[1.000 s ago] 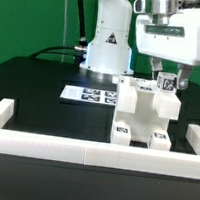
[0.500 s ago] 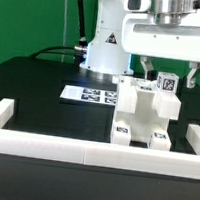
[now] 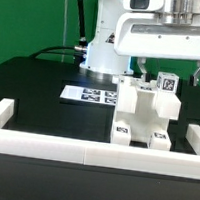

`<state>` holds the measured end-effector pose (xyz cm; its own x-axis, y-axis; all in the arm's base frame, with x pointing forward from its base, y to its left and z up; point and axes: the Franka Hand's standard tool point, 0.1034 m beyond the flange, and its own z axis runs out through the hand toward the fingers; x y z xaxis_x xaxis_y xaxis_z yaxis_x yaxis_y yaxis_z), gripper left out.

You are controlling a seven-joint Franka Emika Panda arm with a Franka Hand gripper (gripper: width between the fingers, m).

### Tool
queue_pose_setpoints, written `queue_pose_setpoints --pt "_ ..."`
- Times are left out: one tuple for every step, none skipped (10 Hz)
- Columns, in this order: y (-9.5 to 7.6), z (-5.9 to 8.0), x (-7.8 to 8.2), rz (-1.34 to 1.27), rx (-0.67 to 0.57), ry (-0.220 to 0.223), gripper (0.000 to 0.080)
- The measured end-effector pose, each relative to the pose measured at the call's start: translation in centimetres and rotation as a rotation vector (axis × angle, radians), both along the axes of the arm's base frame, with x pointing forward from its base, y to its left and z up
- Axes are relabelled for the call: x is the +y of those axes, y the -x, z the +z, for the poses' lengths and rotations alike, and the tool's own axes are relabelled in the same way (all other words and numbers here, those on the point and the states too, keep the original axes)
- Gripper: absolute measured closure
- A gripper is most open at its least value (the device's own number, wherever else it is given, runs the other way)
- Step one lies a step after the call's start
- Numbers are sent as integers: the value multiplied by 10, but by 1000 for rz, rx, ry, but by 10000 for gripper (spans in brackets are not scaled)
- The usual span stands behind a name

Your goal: Assemble chair

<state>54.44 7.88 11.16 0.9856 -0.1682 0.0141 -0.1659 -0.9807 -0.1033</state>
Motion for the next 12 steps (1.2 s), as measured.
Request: queue_pose_setpoints --pt "0 0 -1 112 -9 18 150" --pt "0 -1 -2 179 -14 29 150" --pt "0 -1 -2 177 -13 29 150" --pt "0 -1 -2 176 -13 28 281" --pt "0 -1 -2 176 -13 28 421" --pt "0 -1 -2 176 -13 28 514" --pt "0 -1 -2 172 -13 28 514" --pt "0 -1 -2 155 -11 27 514" --pt "0 -1 -2 154 -11 27 514" --pt "0 -1 -2 90 -6 23 514" --pt "0 -1 -2 14 1 18 514" --pt "0 -1 -2 -86 10 7 514"
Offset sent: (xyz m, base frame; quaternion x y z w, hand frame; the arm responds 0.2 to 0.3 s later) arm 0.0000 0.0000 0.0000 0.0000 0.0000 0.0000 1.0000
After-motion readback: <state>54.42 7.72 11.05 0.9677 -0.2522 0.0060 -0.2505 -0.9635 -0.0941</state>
